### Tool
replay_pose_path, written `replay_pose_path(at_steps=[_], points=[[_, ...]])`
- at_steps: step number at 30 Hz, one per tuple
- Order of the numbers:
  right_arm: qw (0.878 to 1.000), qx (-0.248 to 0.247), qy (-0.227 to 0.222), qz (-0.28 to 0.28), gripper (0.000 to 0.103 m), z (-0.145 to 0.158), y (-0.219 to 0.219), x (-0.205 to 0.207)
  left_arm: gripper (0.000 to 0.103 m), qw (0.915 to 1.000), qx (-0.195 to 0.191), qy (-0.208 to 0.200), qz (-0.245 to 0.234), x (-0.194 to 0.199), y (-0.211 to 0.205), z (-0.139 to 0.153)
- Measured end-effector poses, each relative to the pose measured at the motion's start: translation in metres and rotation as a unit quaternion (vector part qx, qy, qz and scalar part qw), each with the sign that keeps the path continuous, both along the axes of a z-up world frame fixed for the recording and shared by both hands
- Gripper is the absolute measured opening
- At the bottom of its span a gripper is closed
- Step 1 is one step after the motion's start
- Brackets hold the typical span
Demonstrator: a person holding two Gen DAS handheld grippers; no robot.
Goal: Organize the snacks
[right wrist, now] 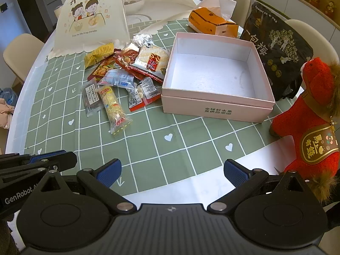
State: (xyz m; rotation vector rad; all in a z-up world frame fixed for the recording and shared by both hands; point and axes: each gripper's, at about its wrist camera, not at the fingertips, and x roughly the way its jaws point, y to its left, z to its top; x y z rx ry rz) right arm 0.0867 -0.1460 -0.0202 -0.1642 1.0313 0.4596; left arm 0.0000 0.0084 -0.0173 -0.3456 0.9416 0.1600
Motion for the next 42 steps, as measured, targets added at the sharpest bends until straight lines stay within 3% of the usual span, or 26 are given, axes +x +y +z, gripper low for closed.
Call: replay_pose_path(at_steps=[37, 42], points=[[1.000, -0.005, 0.005, 0.002, 0.103, -0.005, 0.006, 0.007, 0.014, 0.9999, -0.009, 0.011, 0.007, 0.005, 0.010, -0.004], [0.999, 0.011, -0.020, 0.023, 0.103, -0.002, 0.010, 0.011, 0.014, 0.9997, -0.005, 0.015, 0.016, 0.008, 0.015, -0.006]])
